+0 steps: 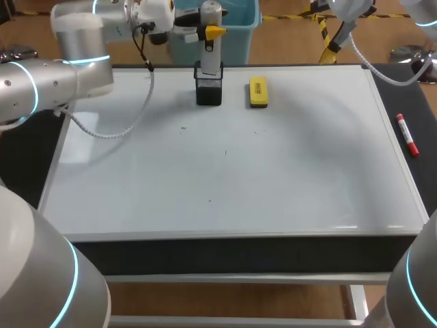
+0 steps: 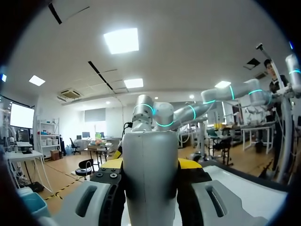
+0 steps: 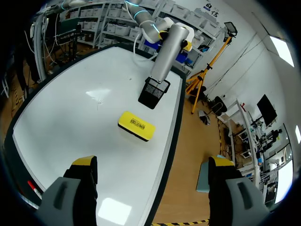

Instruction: Pick up the inspection probe, press it on each red-marked spot on the whiteboard one by one, put down the probe, pick up the eraser, and wipe off all the red marks.

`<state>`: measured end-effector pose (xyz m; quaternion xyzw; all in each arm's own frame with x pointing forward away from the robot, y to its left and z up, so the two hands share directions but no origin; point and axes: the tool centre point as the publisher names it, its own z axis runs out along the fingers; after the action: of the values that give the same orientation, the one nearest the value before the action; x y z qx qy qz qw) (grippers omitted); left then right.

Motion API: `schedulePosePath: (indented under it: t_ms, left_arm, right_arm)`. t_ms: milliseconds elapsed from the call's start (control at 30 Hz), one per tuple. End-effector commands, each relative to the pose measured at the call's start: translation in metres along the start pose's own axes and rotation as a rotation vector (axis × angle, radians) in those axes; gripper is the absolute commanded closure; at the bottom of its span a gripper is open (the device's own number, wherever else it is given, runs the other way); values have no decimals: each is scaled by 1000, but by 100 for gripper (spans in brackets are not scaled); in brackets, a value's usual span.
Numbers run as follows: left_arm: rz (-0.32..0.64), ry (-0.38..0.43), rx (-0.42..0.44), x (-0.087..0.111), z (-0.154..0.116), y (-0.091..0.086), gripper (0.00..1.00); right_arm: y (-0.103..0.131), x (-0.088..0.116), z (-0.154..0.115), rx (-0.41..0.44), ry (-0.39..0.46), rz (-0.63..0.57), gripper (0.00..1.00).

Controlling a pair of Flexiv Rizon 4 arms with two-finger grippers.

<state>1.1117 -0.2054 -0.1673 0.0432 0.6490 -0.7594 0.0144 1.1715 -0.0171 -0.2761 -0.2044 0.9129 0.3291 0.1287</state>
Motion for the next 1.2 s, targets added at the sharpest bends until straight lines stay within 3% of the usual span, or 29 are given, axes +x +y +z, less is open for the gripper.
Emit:
schedulePosePath:
  t_ms: [33, 533, 1200]
  left_arm:
    - [-4, -10, 8, 2, -1, 3, 100]
    - [23, -10, 35, -6, -6, 19, 100]
    - [-28, -34, 25, -15, -12, 53, 100]
  right_arm:
    - [0, 0, -1, 3, 4, -1, 0]
    - [0, 0, -1, 3, 4, -1, 0]
    - [0, 0, -1, 3, 4, -1, 0]
